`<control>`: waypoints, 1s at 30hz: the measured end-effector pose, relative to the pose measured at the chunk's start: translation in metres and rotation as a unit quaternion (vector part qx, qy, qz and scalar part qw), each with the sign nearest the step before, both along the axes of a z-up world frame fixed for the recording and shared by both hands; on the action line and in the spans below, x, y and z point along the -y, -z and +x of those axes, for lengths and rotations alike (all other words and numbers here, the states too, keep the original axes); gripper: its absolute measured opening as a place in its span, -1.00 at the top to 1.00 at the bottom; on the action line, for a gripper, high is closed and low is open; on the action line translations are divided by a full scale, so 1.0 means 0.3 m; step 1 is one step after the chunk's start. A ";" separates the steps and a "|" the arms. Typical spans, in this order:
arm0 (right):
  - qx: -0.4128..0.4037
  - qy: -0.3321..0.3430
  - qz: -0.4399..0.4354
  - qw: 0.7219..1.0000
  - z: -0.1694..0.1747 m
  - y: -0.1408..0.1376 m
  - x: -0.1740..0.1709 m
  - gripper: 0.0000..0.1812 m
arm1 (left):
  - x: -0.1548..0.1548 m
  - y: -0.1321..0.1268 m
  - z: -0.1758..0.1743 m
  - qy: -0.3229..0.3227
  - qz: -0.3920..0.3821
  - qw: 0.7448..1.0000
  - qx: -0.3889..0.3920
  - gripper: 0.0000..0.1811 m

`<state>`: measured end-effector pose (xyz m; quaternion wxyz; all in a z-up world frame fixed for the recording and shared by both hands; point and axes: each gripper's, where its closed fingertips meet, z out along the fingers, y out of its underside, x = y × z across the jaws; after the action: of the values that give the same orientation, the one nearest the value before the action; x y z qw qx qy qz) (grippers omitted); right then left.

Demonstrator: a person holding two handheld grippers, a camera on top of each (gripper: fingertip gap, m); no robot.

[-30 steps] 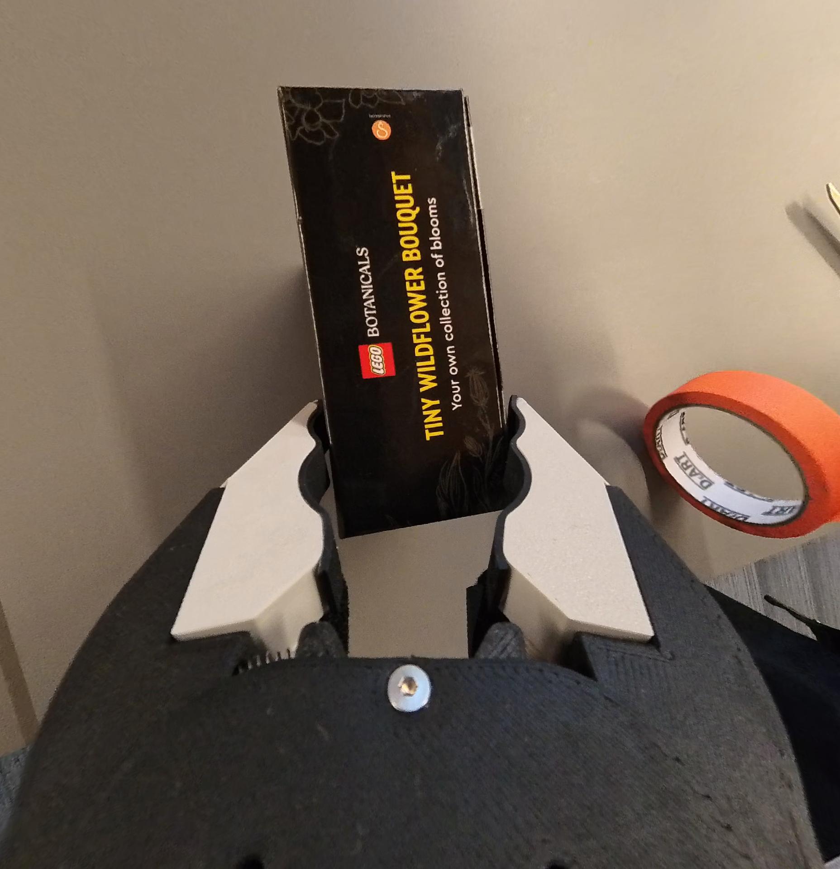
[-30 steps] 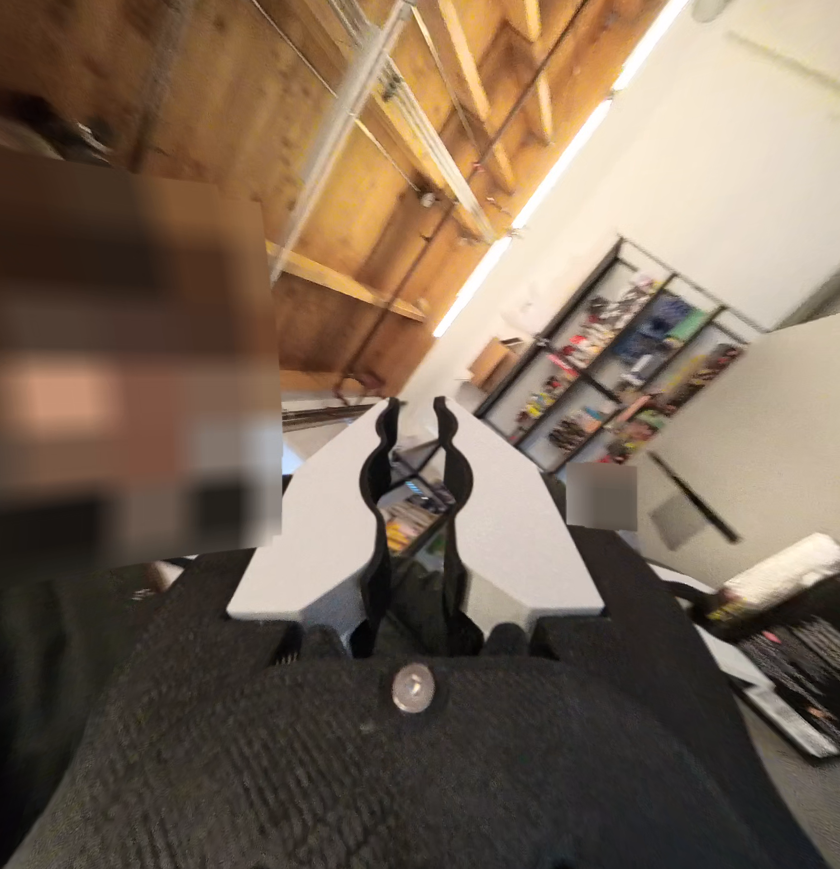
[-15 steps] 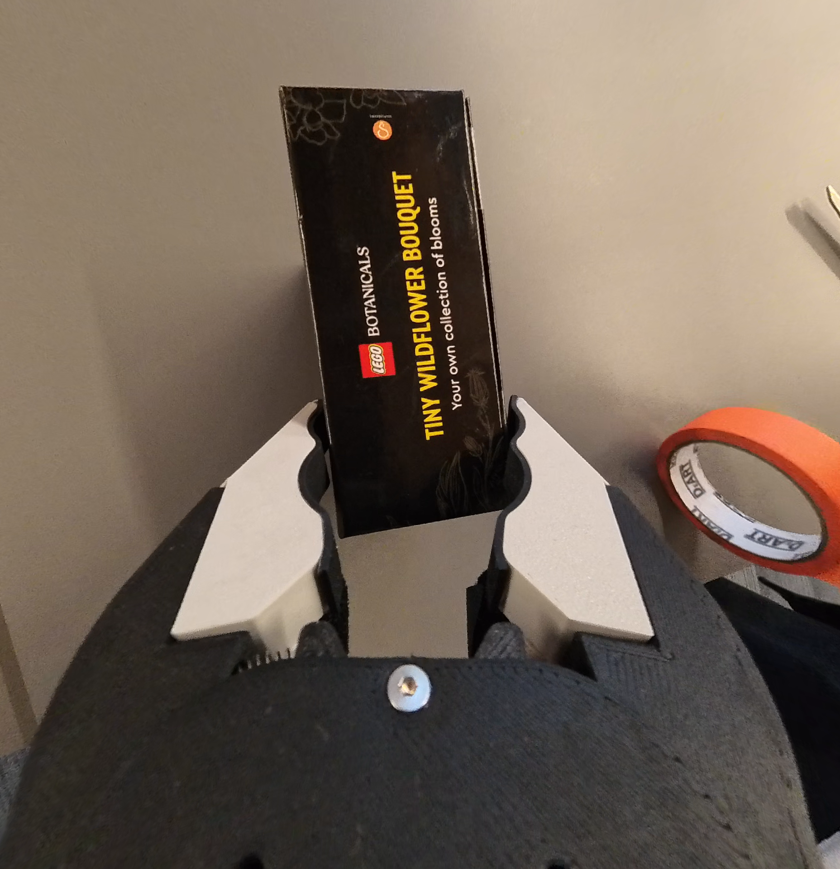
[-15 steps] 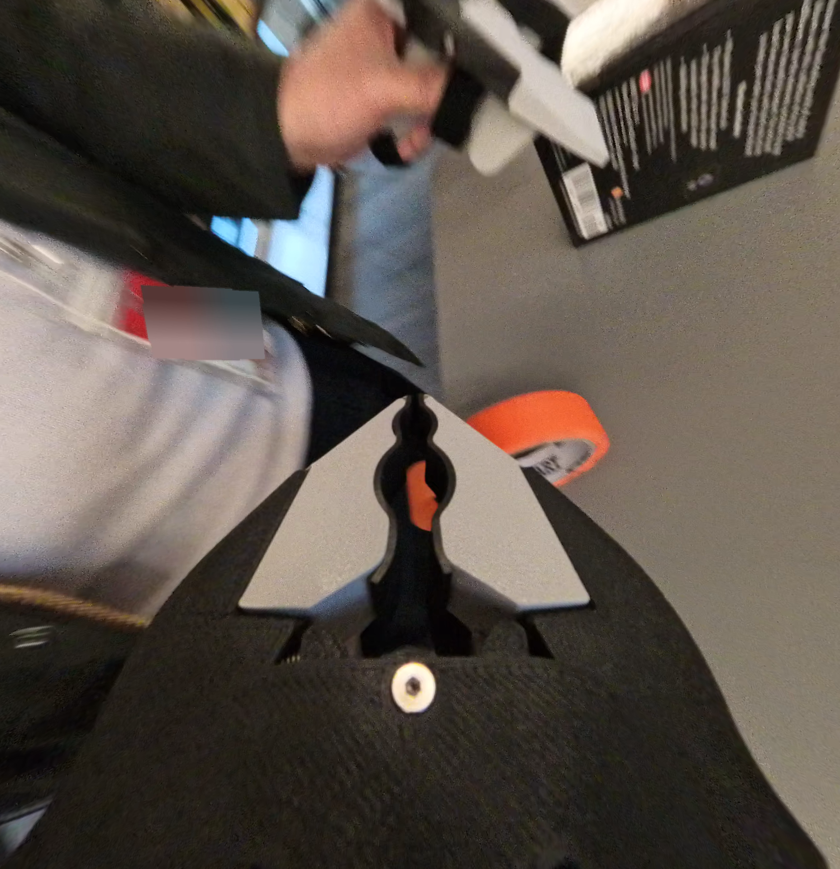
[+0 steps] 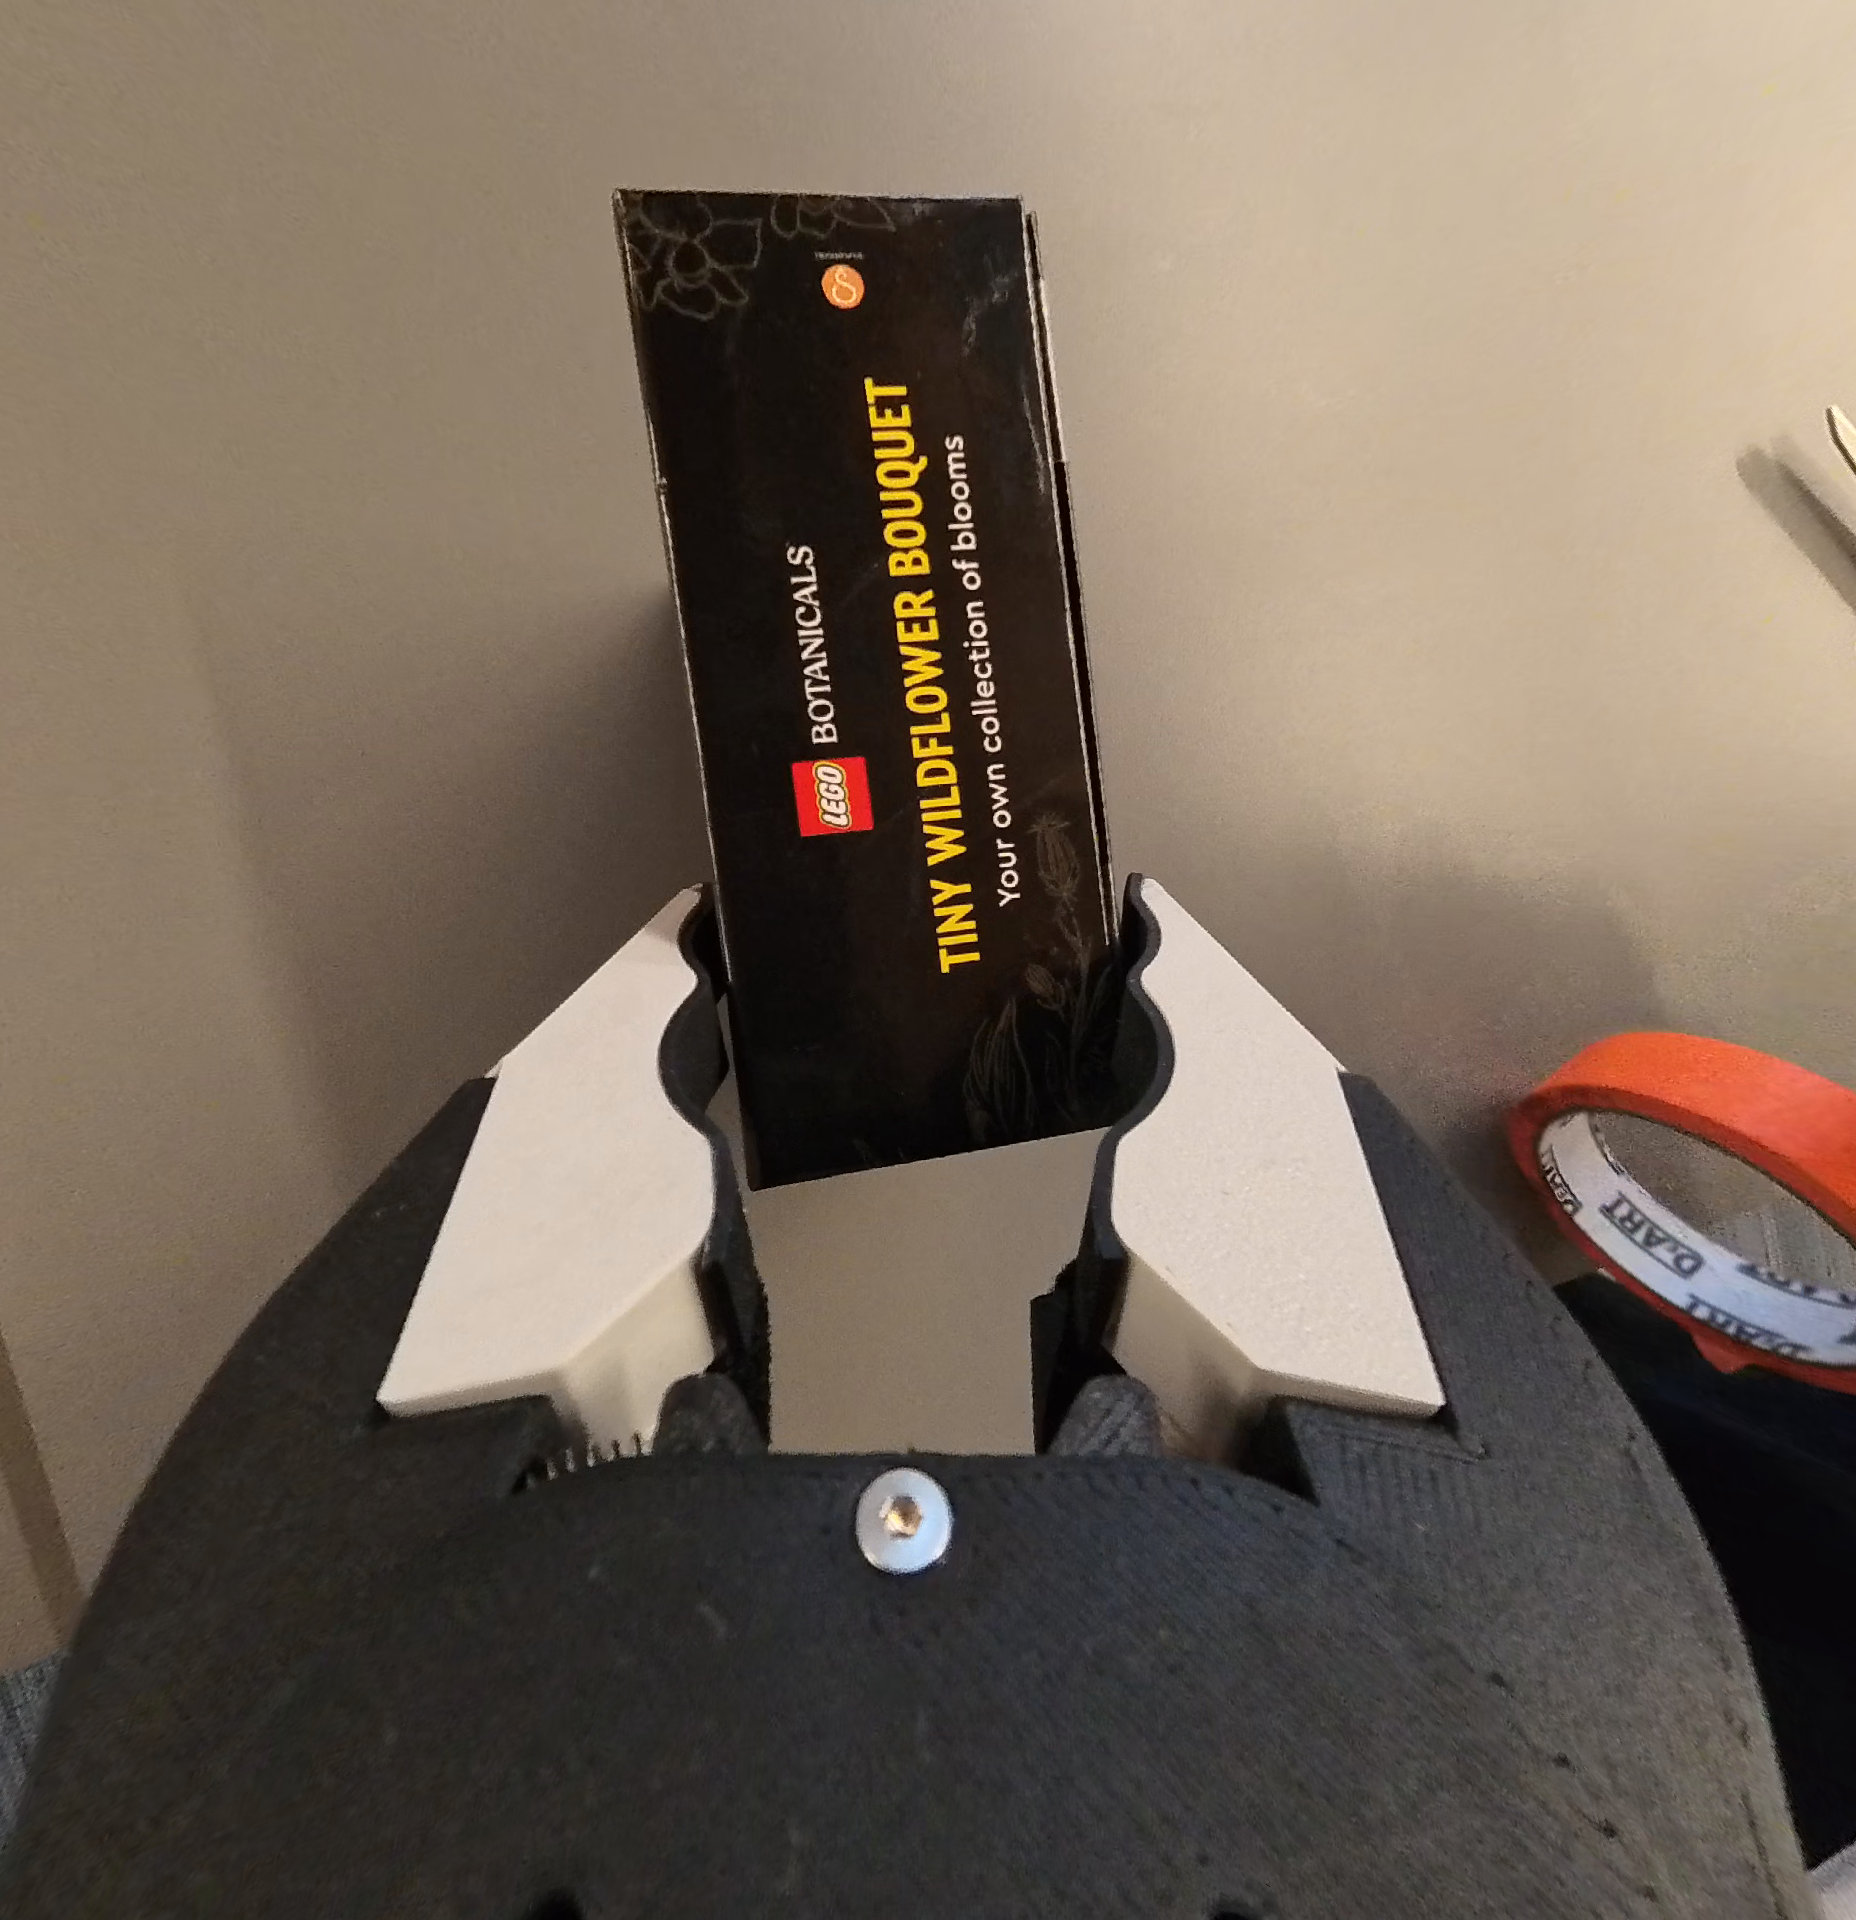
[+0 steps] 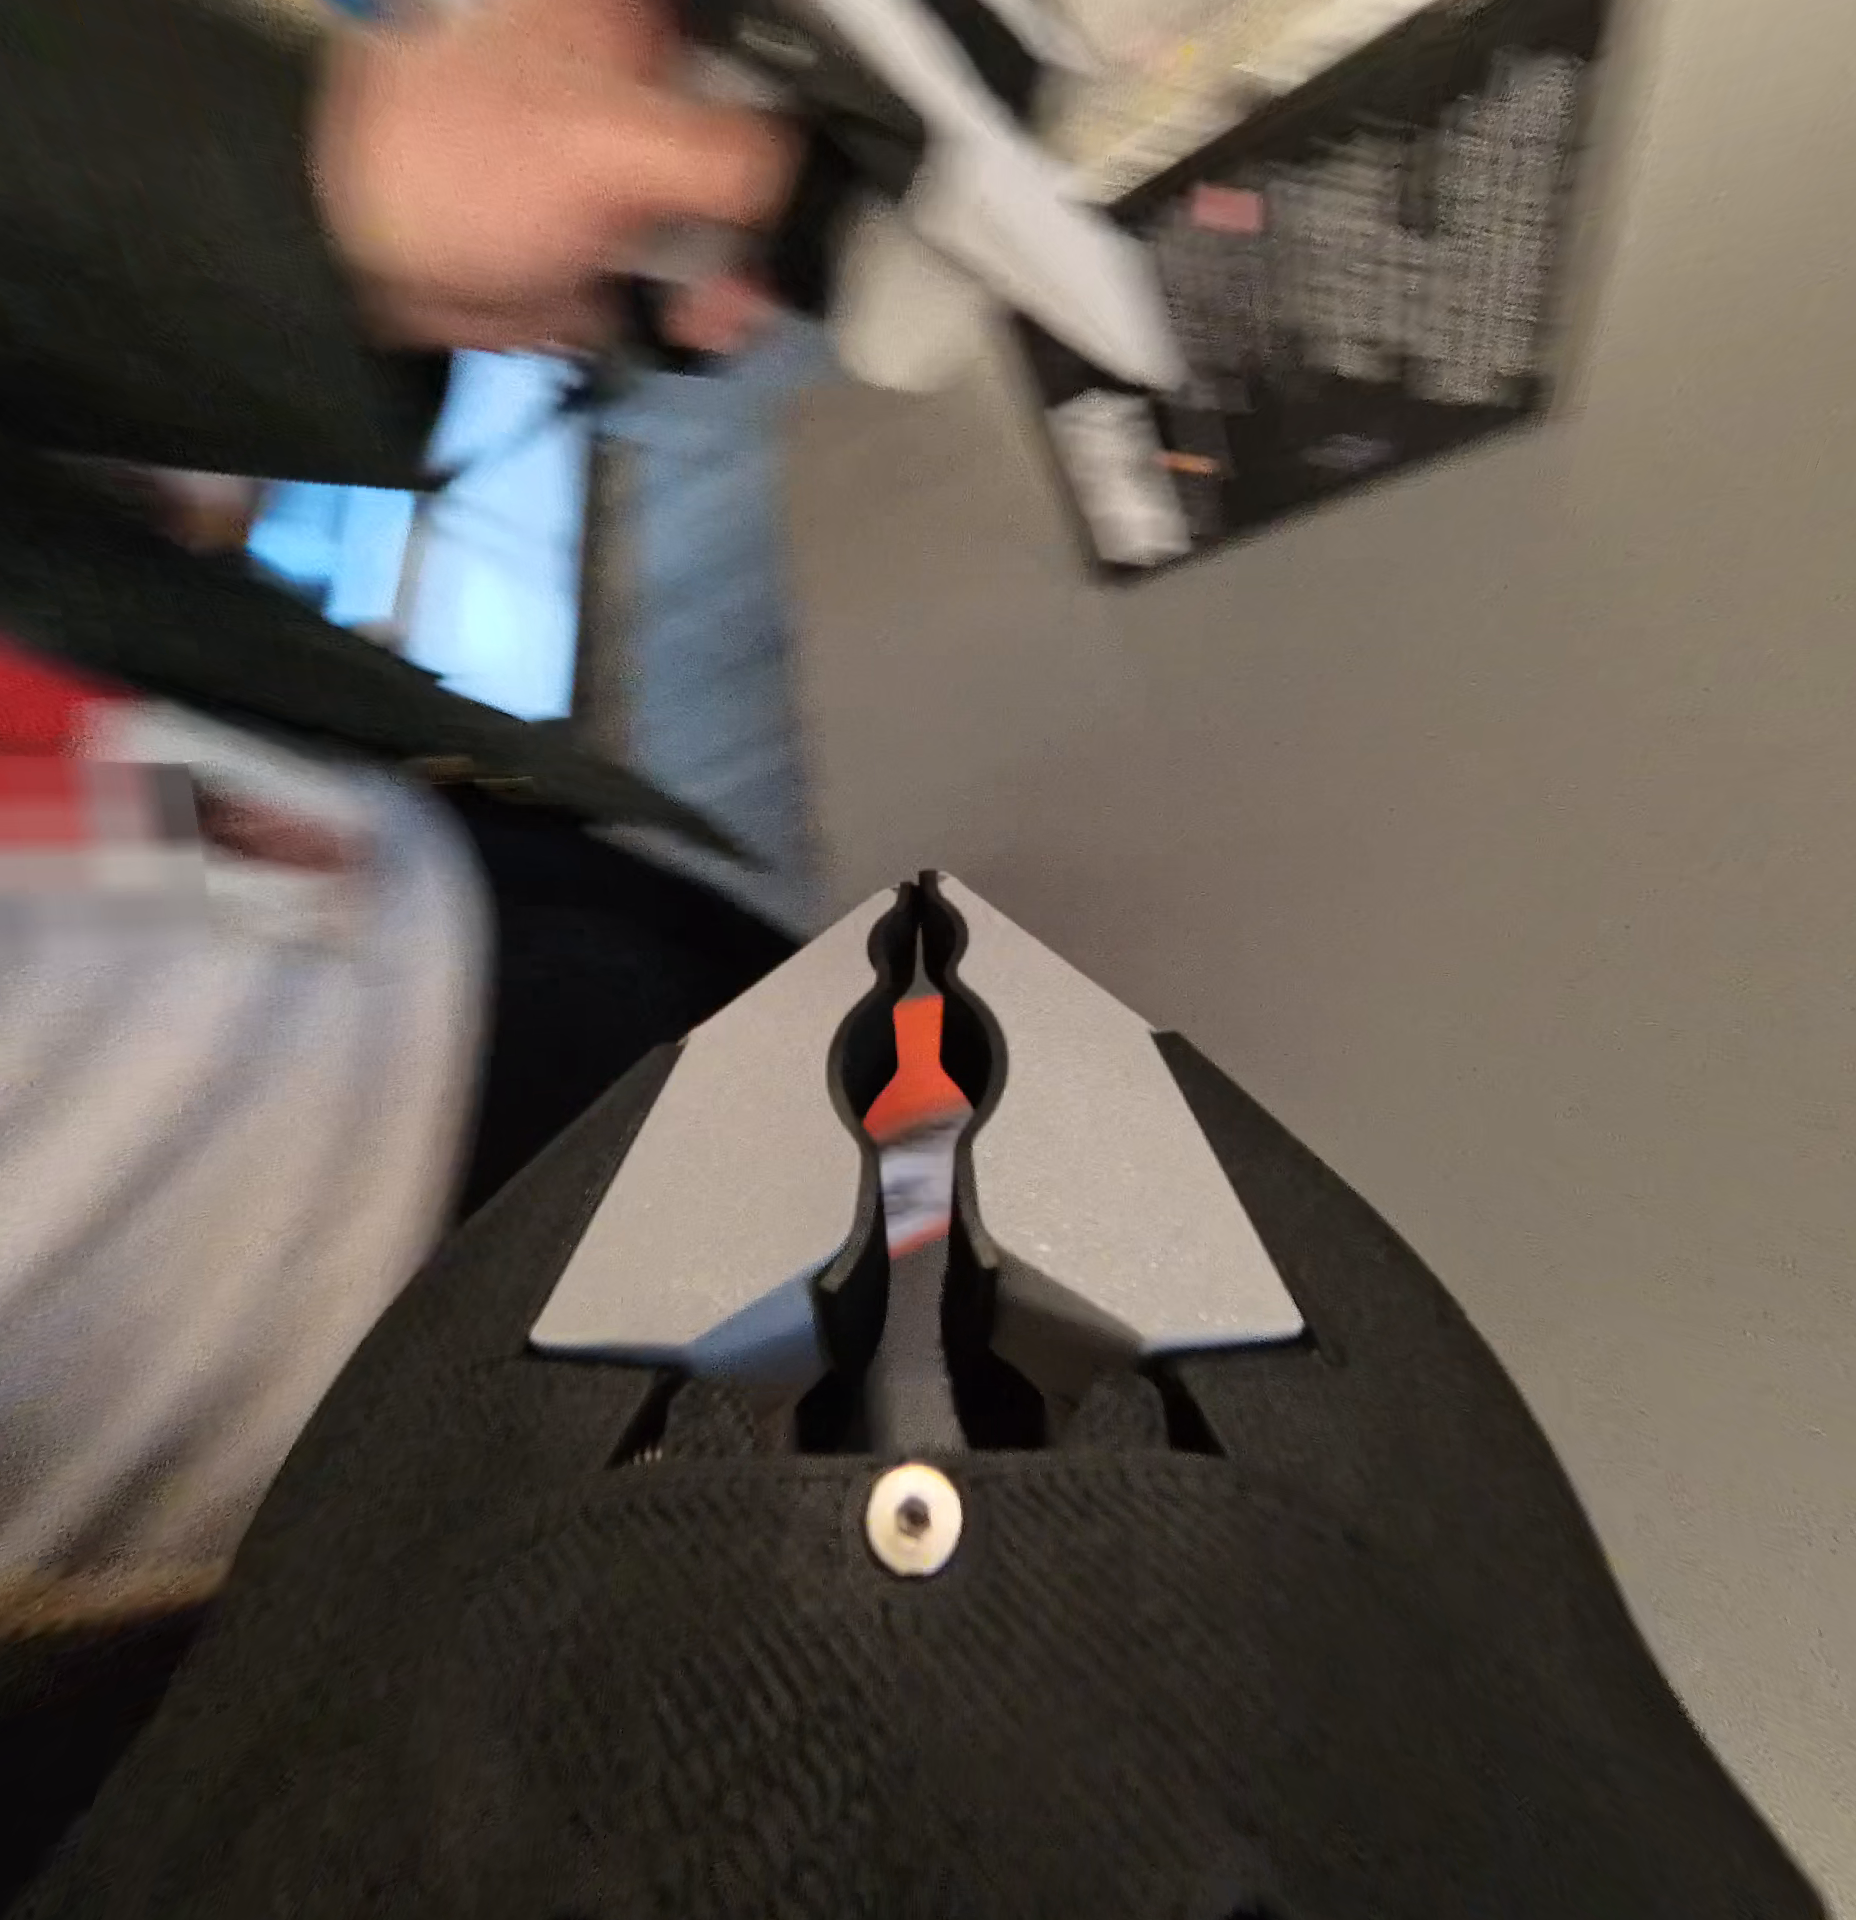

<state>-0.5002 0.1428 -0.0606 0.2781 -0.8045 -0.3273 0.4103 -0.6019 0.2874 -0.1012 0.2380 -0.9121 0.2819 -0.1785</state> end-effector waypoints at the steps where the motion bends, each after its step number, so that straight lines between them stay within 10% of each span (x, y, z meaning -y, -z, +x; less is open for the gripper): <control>1: -0.046 -0.057 -0.028 0.997 -0.036 -0.059 0.111 1.00 | 0.001 0.000 0.000 0.001 0.000 1.000 -0.001 0.18; 3: 0.050 -0.155 0.006 0.987 -0.014 0.065 0.286 0.99 | -0.001 0.001 0.000 0.003 -0.001 1.000 -0.003 0.18; 9: 0.032 0.047 0.094 0.994 0.079 0.051 -0.044 1.00 | -0.009 -0.004 0.008 -0.007 0.021 0.999 0.026 0.18; 30: -0.032 0.052 -0.022 0.998 0.162 0.034 -0.044 1.00 | -0.009 -0.004 0.006 -0.005 0.011 1.000 0.016 0.18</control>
<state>-0.4515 0.1562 -0.0708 0.2911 -0.8130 -0.2670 0.4278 -0.6002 0.2901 -0.1001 0.2532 -0.9079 0.2757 -0.1886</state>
